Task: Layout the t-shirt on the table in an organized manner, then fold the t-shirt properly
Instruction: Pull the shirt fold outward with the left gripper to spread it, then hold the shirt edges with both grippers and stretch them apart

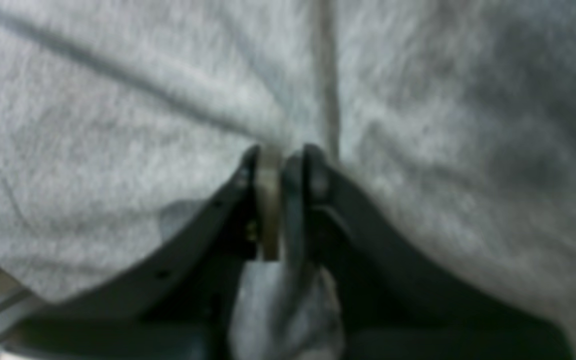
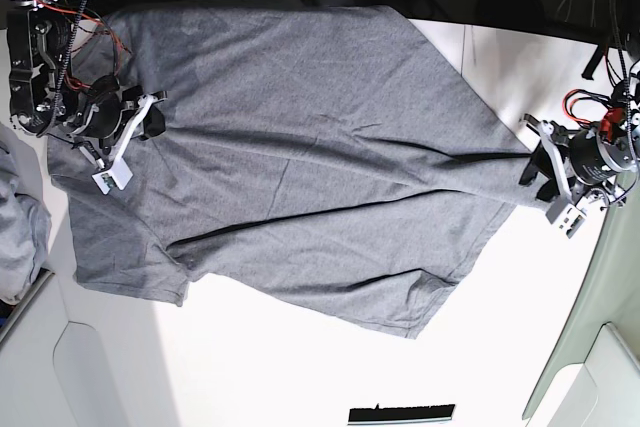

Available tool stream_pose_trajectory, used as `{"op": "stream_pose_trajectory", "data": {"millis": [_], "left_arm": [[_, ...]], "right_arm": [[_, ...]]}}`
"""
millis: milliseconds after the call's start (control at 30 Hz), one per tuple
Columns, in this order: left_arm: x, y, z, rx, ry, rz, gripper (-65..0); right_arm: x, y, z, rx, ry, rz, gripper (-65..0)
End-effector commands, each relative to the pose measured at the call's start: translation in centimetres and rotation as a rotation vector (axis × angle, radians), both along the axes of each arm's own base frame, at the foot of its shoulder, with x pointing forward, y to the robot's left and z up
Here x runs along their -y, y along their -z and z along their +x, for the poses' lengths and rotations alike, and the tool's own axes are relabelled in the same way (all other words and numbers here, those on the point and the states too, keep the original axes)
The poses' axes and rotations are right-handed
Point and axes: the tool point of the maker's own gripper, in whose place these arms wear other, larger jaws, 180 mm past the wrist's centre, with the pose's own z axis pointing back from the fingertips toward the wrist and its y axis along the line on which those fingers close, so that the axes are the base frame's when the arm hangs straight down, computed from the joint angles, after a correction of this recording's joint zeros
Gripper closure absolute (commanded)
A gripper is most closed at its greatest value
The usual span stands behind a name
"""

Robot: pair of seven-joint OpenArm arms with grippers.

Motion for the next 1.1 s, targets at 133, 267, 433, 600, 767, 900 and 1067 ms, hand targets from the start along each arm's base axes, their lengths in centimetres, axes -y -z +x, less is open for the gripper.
{"op": "stream_pose_trajectory", "data": {"millis": [133, 267, 433, 600, 767, 900, 1067], "left_arm": [[3.0, 1.5, -2.1, -0.041, 0.063, -0.104, -25.5], [4.2, 3.6, -4.2, -0.104, 0.057, -0.149, -25.4], [4.0, 5.4, -5.8, -0.164, 0.032, -0.163, -25.4], [2.1, 8.9, -8.4, -0.281, -0.036, -0.165, -25.4], [3.1, 9.0, -8.8, -0.297, -0.044, -0.257, -25.4], [4.1, 8.5, -8.9, -0.316, -0.050, -0.336, -25.4], [6.0, 7.5, -9.4, -0.338, 0.004, -0.447, -25.4]], "right_arm": [[1.0, -2.4, 1.7, 0.057, 0.017, 0.006, 0.0], [-1.2, -1.6, -1.1, -0.007, -0.027, 0.132, 0.0], [-1.2, 0.4, -4.7, -0.085, -0.025, 0.131, 0.0], [1.6, 3.1, -5.6, -0.115, -0.007, 0.004, 0.0], [5.0, 4.7, -3.0, -0.158, 0.077, -0.030, 0.0], [6.4, 4.2, 1.1, -0.138, 0.149, -0.005, 0.0], [6.1, 1.1, 7.9, -0.033, 0.182, 0.039, 0.0]]}}
